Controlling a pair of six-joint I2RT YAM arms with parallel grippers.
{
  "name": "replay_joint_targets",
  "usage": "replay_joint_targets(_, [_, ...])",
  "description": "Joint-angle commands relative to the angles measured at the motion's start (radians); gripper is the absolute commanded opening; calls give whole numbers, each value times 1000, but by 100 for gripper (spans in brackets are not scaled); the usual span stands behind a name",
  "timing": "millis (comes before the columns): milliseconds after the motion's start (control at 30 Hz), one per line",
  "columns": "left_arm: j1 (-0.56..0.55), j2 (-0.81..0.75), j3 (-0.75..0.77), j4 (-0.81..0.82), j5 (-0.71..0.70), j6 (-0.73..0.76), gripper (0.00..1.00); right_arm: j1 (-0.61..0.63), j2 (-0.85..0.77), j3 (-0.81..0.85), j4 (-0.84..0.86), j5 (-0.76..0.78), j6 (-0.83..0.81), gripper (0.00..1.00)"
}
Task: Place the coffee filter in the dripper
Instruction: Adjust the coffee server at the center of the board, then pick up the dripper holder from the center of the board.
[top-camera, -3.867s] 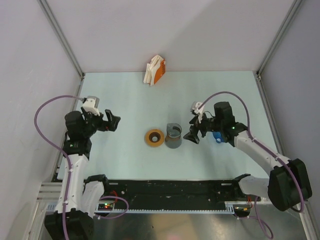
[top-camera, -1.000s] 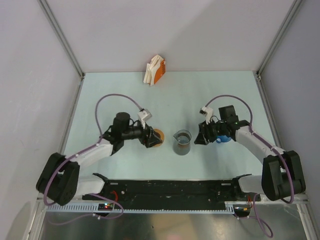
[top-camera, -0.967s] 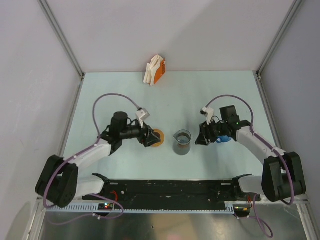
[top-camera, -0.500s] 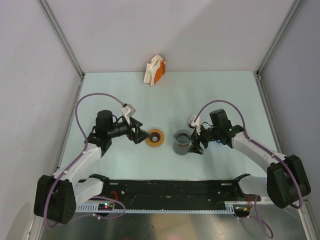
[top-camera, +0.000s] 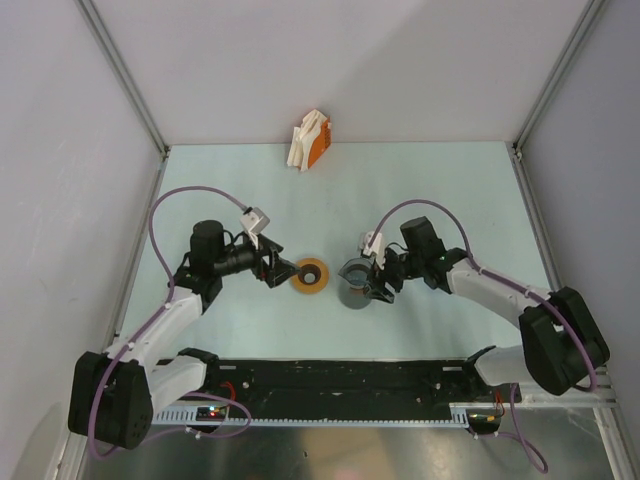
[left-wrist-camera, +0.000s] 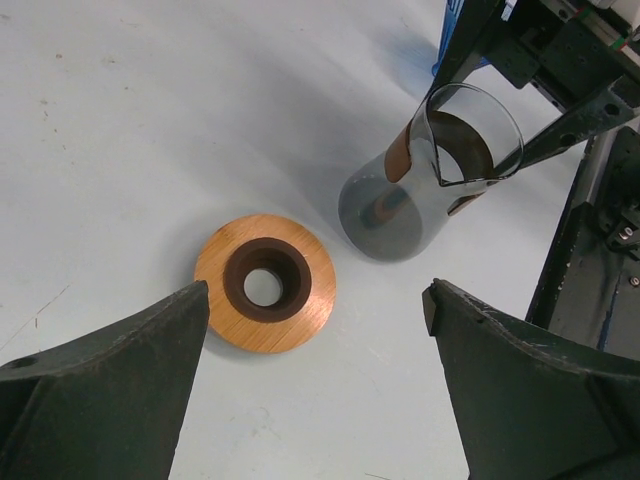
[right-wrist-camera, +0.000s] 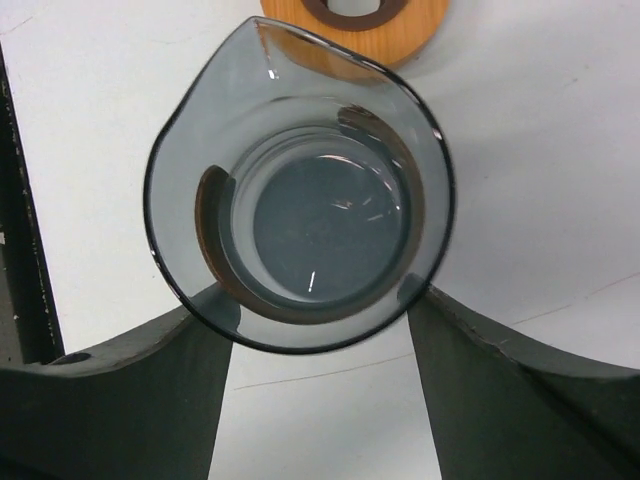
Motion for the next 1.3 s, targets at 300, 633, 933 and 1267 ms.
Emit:
replay_joint_targets(300, [81, 212, 123, -120, -89, -68, 100, -317, -267, 88, -306, -84, 62, 90])
replay_joint_targets(633, [155, 615, 162, 21, 115, -310, 85, -386, -289, 94, -363, -96, 198, 97])
replay_joint_targets(933, [153, 800, 125, 225, 206, -531, 51, -432, -251, 109, -361, -180, 246, 97])
replay_joint_targets(1267, [118, 850, 95, 383, 274, -611, 35, -470, -239, 110, -377, -242, 258, 96])
